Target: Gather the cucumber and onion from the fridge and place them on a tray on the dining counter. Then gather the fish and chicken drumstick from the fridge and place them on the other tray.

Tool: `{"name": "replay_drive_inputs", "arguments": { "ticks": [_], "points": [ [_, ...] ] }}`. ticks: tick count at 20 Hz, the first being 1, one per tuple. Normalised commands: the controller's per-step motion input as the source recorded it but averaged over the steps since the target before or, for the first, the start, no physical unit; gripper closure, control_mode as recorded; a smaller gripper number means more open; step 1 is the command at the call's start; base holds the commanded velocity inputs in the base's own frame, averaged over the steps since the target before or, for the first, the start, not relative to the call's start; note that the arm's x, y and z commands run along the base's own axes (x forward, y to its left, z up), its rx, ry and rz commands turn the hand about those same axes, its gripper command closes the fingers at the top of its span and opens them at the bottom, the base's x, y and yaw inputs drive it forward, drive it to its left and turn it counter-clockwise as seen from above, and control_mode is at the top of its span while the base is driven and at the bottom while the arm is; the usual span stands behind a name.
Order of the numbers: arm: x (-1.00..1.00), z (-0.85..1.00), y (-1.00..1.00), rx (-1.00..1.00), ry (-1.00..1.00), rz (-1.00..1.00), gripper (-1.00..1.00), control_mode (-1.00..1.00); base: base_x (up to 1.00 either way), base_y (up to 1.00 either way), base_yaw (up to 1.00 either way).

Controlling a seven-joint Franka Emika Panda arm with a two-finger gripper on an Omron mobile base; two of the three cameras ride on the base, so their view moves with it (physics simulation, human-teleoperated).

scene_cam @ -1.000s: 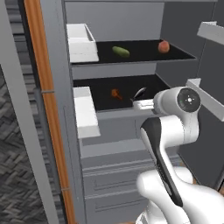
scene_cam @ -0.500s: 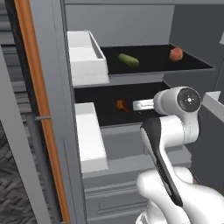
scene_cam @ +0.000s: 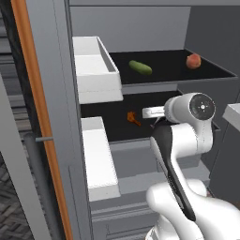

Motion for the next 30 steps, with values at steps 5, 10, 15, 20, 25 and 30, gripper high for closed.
{"name": "replay_drive_inputs", "arguments": {
  "ticks": [5, 10, 15, 20, 25, 30],
  "points": [
    [0.26, -0.02, -0.17, 0.04, 0.03, -0.05, -1.00, -1.00, 0.00, 0.00, 0.00],
    [0.08, -0.14, -0.28, 0.04, 0.09, -0.08, -1.00, -1.00, 0.00, 0.00, 0.00],
    [0.00, -0.34, -0.02, 0.00, 0.18, -0.10, -1.00, -1.00, 0.00, 0.00, 0.00],
    [0.17, -0.44, -0.03, 0.00, 0.17, -0.07, -1.00, -1.00, 0.00, 0.00, 0.00],
    [0.41, -0.42, -0.07, 0.07, 0.11, 0.00, -1.00, -1.00, 0.00, 0.00, 0.00],
    [0.52, -0.30, -0.11, 0.12, 0.05, 0.00, -1.00, -1.00, 0.00, 0.00, 0.00]
  ]
}}
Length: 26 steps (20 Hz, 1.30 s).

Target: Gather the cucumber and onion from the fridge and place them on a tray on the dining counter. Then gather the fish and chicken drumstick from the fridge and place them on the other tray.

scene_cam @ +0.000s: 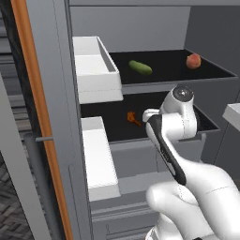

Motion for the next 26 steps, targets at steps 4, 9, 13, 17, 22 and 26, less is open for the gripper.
{"name": "replay_drive_inputs", "arguments": {
  "ticks": [4, 9, 13, 17, 22, 26],
  "points": [
    [0.32, -0.13, -0.10, 0.10, -0.01, 0.00, -1.00, -1.00, 0.00, 0.00, 0.00],
    [0.18, -0.21, -0.07, 0.03, -0.01, -0.01, -1.00, -1.00, 0.00, 0.00, 0.00],
    [0.24, -0.20, -0.14, 0.00, 0.00, -0.07, -1.00, -1.00, 0.00, 0.00, 0.00],
    [0.35, -0.04, -0.10, 0.00, 0.00, -0.10, -1.00, -1.00, 0.00, 0.00, 0.00],
    [0.40, -0.03, -0.05, 0.00, 0.00, -0.08, -1.00, -1.00, 0.00, 0.00, 0.00],
    [0.29, -0.15, -0.01, 0.00, 0.03, -0.03, -1.00, -1.00, 0.00, 0.00, 0.00]
  ]
}}
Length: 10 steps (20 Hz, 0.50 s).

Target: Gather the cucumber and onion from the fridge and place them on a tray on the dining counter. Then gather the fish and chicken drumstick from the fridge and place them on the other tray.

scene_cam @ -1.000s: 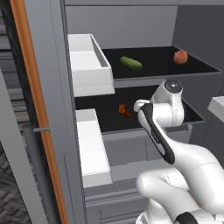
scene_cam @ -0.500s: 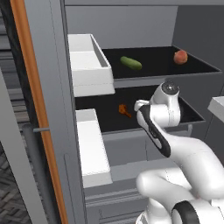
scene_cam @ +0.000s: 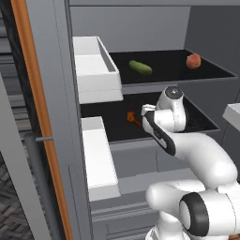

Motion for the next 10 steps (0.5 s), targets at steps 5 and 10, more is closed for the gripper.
{"name": "replay_drive_inputs", "arguments": {
  "ticks": [5, 10],
  "points": [
    [0.19, -0.22, -0.03, 0.00, 0.03, -0.01, -1.00, -1.00, 0.00, 0.00, 0.00],
    [0.15, -0.23, -0.08, 0.00, 0.00, -0.01, -1.00, -1.00, 0.00, 0.00, 0.00]
  ]
}}
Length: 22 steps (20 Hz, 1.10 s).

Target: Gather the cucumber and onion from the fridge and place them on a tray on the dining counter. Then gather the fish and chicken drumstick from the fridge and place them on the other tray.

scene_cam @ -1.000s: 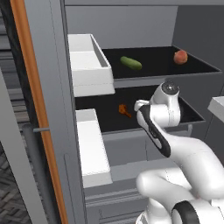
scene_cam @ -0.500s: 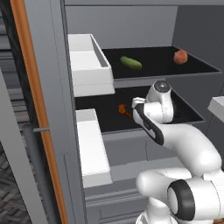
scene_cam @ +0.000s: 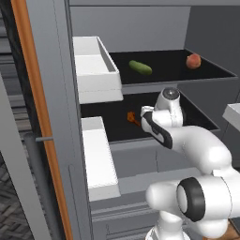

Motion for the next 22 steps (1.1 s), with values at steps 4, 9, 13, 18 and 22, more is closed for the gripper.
{"name": "replay_drive_inputs", "arguments": {
  "ticks": [4, 9, 13, 18, 22],
  "points": [
    [0.19, -0.23, -0.07, 0.00, 0.00, 0.00, -1.00, -1.00, 0.00, 0.00, 0.00],
    [0.29, -0.19, -0.02, 0.00, 0.00, 0.00, -1.00, -1.00, 0.00, 0.00, 0.00],
    [0.31, -0.22, -0.03, 0.00, 0.01, 0.00, -1.00, -1.00, 0.00, 0.00, 0.00],
    [0.27, -0.31, -0.06, 0.00, 0.02, 0.00, -1.00, -1.00, 0.00, 0.00, 0.00],
    [-0.08, -0.42, -0.14, 0.00, 0.00, 0.00, -1.00, -1.00, 0.00, 0.00, 0.00]
  ]
}}
